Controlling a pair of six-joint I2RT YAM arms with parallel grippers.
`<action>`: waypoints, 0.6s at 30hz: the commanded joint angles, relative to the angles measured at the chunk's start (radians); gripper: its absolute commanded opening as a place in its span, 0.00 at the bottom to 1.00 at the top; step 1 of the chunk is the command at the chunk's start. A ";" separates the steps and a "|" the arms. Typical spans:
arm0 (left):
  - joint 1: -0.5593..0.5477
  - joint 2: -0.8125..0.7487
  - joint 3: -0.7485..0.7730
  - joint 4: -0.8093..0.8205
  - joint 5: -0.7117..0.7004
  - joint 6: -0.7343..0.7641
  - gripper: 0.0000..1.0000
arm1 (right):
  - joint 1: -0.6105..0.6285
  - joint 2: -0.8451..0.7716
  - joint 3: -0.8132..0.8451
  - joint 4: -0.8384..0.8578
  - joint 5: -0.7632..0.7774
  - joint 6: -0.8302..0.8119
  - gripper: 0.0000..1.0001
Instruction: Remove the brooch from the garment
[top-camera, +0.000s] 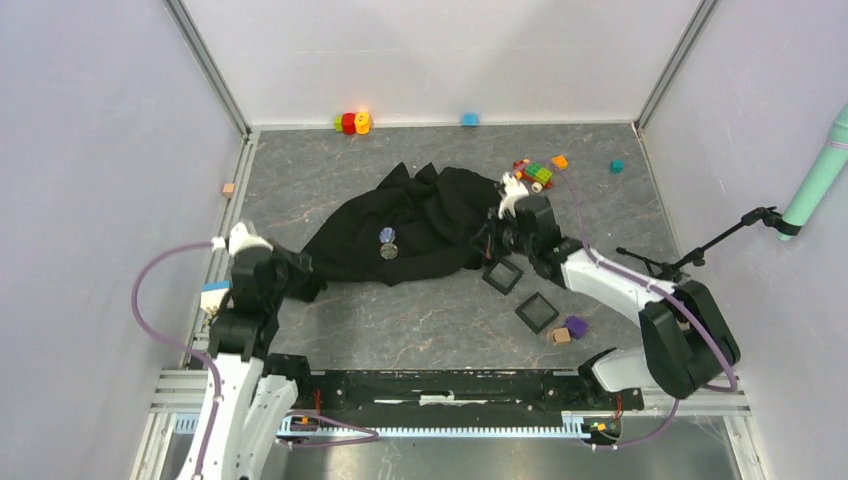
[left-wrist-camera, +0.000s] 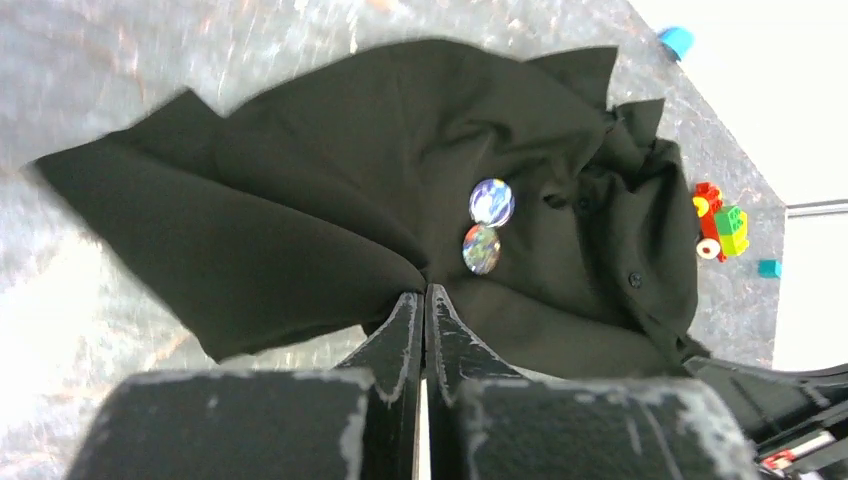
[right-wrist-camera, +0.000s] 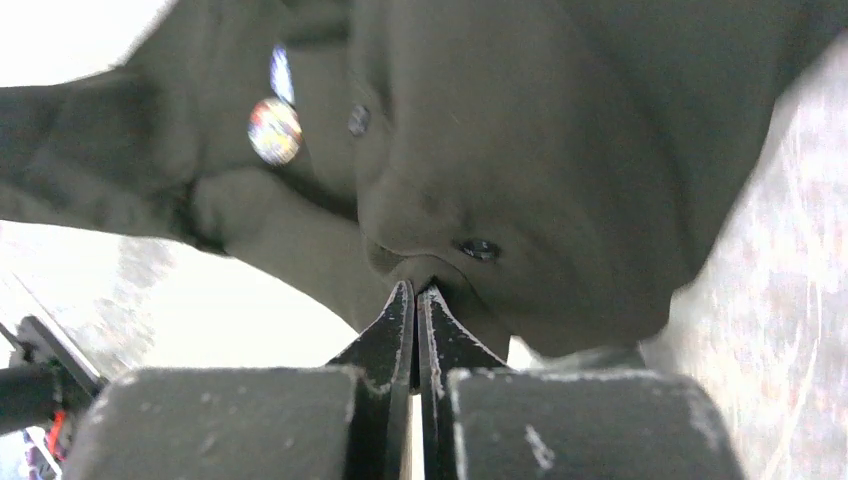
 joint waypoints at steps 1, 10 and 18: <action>0.003 -0.225 -0.207 0.028 0.056 -0.224 0.03 | 0.007 -0.120 -0.220 0.172 0.046 0.107 0.00; 0.003 -0.515 -0.319 -0.001 0.027 -0.227 0.97 | 0.042 -0.182 -0.401 0.173 0.096 0.022 0.02; 0.003 -0.223 -0.220 0.207 0.287 0.019 0.94 | 0.046 -0.345 -0.406 0.074 0.085 -0.118 0.14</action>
